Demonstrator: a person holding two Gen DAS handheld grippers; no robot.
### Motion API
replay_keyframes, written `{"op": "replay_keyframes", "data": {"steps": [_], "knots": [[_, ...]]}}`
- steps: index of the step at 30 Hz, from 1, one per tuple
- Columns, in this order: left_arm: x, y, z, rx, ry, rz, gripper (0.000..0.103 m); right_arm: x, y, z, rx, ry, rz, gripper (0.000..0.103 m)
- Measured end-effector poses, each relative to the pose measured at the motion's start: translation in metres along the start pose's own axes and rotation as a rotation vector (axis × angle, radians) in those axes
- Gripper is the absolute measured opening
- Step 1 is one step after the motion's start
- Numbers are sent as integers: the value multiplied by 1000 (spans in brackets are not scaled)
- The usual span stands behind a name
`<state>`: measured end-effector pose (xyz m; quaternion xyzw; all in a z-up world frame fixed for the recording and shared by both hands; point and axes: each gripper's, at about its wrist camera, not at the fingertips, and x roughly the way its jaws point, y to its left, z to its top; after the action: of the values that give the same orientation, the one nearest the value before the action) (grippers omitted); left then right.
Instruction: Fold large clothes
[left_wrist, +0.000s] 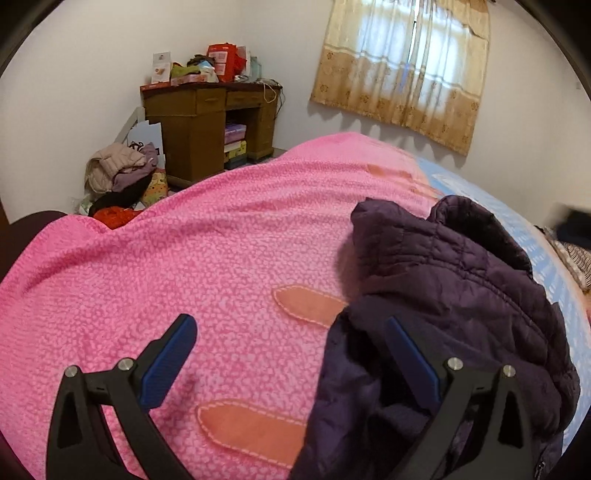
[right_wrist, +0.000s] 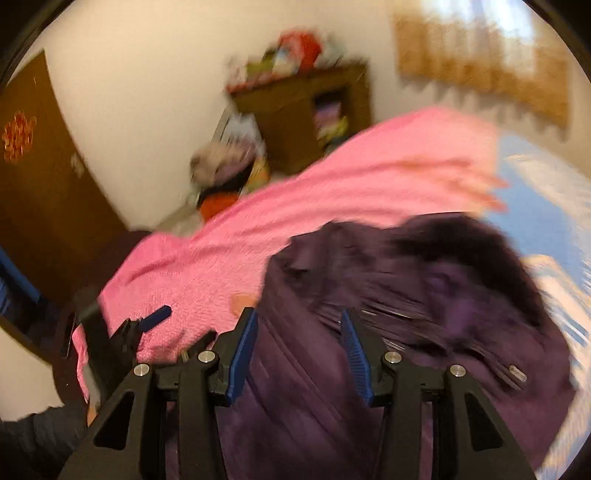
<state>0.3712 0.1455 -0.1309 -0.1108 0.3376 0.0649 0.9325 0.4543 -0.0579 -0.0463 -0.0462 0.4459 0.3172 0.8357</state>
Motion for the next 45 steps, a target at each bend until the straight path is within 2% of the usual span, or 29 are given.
{"op": "replay_keyframes", "data": {"steps": [3,4,5,6,7,9,10,12,13,15,17,18,19,20,21,25,27,30,33,34,37,40,41,43,45], "knots": [[10,3,-8,-11,31,-11,103,72,12,25,-15,156,1,48],[14,5,-11,-21,45,-7,103,102,11,29,-10,249,9,46],[18,9,-12,-40,63,-6,103,125,14,30,-29,301,-46,35],[21,15,-13,-68,82,-8,103,145,22,34,-88,324,-85,16],[25,23,-15,-111,107,-4,103,150,27,37,-112,319,-80,12],[31,38,-21,-187,139,-22,103,149,29,48,-103,253,-83,10],[27,40,-22,-199,119,-40,103,144,27,57,-96,178,-84,10],[21,36,-24,-188,103,-34,103,142,16,64,-56,103,-60,10],[22,33,-23,-177,110,-37,103,149,11,64,-39,114,-41,10],[23,31,-22,-169,120,-46,103,165,11,52,-52,193,-1,10],[18,34,-17,-166,109,-59,103,175,19,47,-106,213,-37,16],[13,37,-15,-163,84,-33,103,169,22,45,-122,198,-40,25],[6,41,-15,-159,59,-19,103,162,23,44,-119,189,-29,49],[1,43,-12,-153,37,-8,103,149,23,43,-116,157,-19,61],[-2,45,-9,-149,28,1,103,136,22,41,-117,127,-14,66],[-17,45,14,-140,-19,-12,103,53,13,26,-93,-54,-12,66],[-21,29,30,-91,-33,-30,103,12,2,13,-47,-116,0,66],[-24,-3,41,5,-45,-62,103,-24,-7,-12,1,-116,-19,66],[-19,-39,48,132,-39,-124,103,-65,-27,-67,54,-91,-86,66],[-15,-51,47,172,-33,-119,103,-72,-32,-85,84,-85,-92,66],[2,-77,39,274,-47,-68,103,-96,-50,-137,171,-86,-105,66],[33,-85,32,314,-21,118,103,-105,-58,-182,225,-112,-120,66],[46,-82,31,303,17,146,103,-106,-57,-193,238,-134,-117,66],[64,-76,21,280,85,139,103,-104,-54,-208,244,-165,-93,66],[66,-70,15,260,86,143,103,-99,-47,-215,227,-208,-56,66]]}}
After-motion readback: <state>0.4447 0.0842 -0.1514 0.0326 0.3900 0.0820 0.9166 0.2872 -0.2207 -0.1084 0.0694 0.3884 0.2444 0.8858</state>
